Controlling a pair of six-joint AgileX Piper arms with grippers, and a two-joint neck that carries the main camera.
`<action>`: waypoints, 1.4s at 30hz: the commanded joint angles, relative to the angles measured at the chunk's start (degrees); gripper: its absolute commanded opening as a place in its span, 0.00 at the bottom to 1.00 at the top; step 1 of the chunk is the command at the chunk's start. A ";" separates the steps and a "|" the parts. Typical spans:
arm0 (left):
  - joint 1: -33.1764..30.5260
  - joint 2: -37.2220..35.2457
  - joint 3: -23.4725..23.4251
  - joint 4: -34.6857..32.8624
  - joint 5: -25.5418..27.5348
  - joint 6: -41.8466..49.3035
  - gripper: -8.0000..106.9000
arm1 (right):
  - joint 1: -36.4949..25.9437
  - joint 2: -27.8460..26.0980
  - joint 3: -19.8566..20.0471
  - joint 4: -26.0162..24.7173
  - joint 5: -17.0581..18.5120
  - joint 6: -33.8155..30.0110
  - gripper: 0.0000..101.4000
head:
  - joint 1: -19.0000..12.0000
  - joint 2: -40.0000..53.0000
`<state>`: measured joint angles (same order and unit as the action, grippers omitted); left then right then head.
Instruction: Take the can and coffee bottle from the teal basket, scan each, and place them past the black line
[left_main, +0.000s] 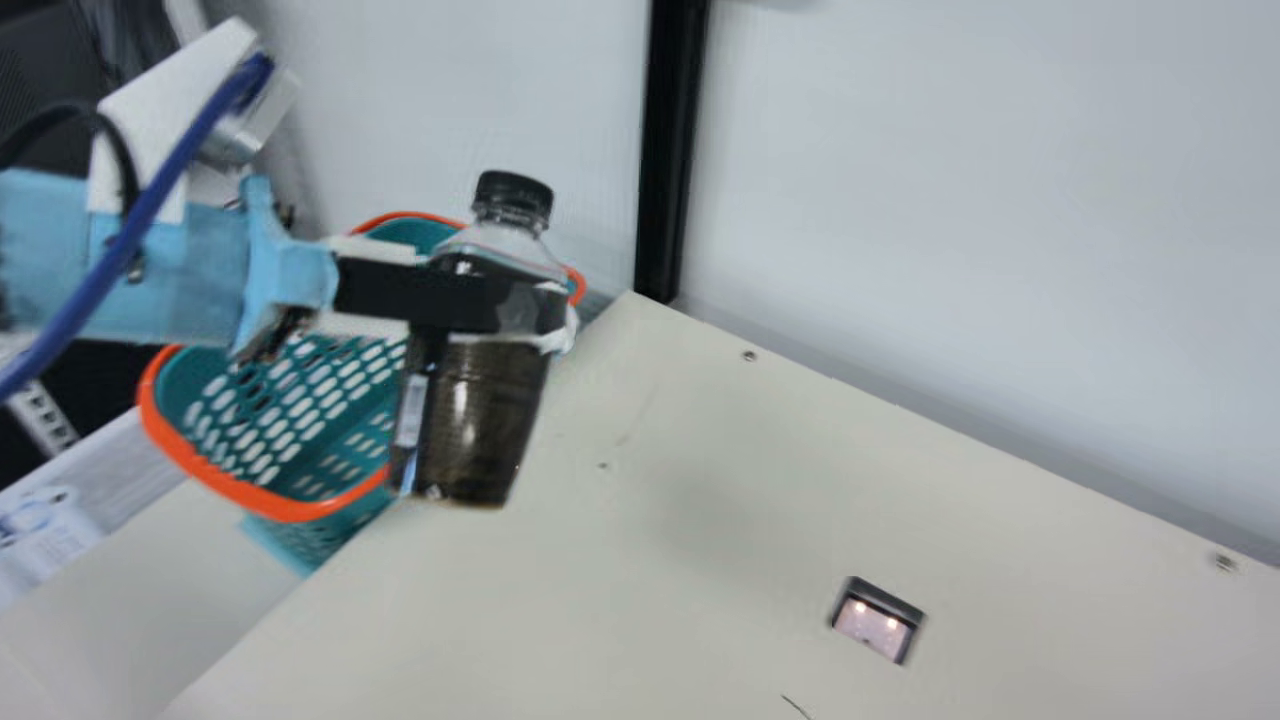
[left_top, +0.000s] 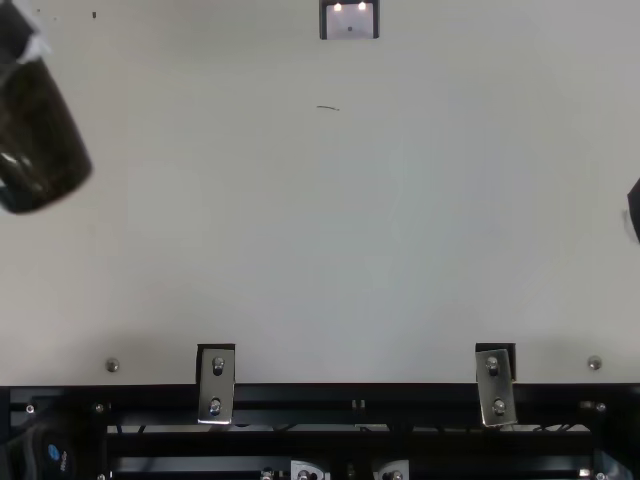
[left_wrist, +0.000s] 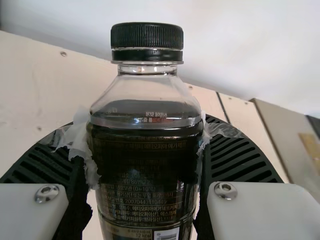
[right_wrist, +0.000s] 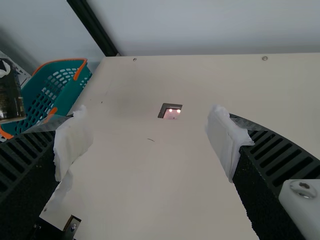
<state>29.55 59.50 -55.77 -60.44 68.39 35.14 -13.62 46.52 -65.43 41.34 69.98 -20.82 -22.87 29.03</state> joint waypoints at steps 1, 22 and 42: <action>-0.99 -0.49 0.54 -0.69 0.39 -1.88 0.16 | 0.00 0.00 0.00 0.00 0.00 0.00 1.00 | -1.63 -3.77; -9.83 -2.01 2.86 -7.13 0.79 -11.63 0.16 | 0.00 0.00 0.00 0.00 0.00 0.00 1.00 | -1.90 -27.17; -21.28 -4.71 4.36 -18.32 -0.69 -30.92 0.16 | 0.00 0.00 0.00 0.00 0.00 0.00 1.00 | -1.90 -27.17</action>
<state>9.05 54.88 -51.27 -77.91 68.30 5.48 -13.62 46.52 -65.43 41.34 69.98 -20.82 -23.17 2.05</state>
